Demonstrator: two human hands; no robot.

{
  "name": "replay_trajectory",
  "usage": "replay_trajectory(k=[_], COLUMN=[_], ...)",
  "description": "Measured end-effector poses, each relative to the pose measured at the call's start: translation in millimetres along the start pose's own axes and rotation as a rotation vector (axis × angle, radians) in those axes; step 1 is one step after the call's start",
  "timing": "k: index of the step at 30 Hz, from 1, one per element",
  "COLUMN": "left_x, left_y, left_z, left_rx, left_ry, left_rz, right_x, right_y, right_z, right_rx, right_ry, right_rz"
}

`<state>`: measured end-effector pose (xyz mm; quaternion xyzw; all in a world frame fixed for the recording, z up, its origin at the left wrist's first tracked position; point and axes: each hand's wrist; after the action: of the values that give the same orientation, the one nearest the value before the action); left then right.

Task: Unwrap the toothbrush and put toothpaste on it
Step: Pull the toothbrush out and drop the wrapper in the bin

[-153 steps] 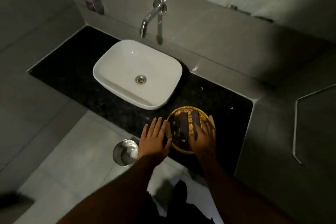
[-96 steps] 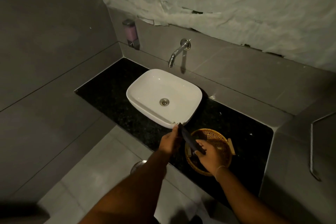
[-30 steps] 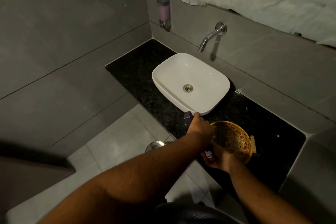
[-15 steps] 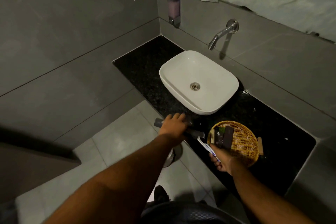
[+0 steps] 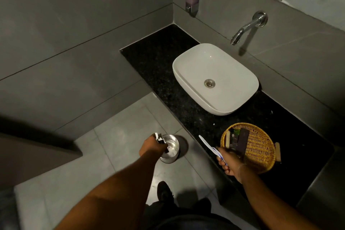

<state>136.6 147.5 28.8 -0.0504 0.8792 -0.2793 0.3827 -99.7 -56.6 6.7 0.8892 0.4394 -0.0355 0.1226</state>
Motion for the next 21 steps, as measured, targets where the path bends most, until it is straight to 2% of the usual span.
replay_trajectory(k=[5,8,10,15,18,21], left_x=[7.0,12.4,14.1,13.3,9.6,3.5], left_y=[17.5,22.0,20.6,18.6,5.8,-19.4], left_z=[27.0,55.2,75.1,92.7,87.2,83.4], left_rx=[-0.044,-0.02,0.016,0.036,0.091,0.225], left_ry=[0.007,0.006,0.04,0.078,0.005,-0.096], left_rz=[-0.159,-0.219,-0.15,-0.027,-0.025,0.018], right_x=[16.1,28.1,37.4,47.4,55.9,60.2], right_y=[-7.1,-13.9,-21.5,-33.1,-26.7,-9.9], right_z=[-1.8,0.6,5.1,12.8,10.0,2.3], right_rx=[0.073,0.057,0.054,0.019,-0.091,-0.195], right_ry=[-0.004,-0.111,-0.169,-0.189,-0.265,-0.36], right_rz=[0.024,0.065,0.057,0.095,0.012,-0.186])
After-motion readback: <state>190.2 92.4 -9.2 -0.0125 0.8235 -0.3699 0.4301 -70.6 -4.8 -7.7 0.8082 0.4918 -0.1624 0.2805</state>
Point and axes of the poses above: each hand's wrist, its own z-axis towards the middle knuckle, its own x-axis out of the palm, y = z × x, and after that the axes turned 10 degrees about x, right-handed
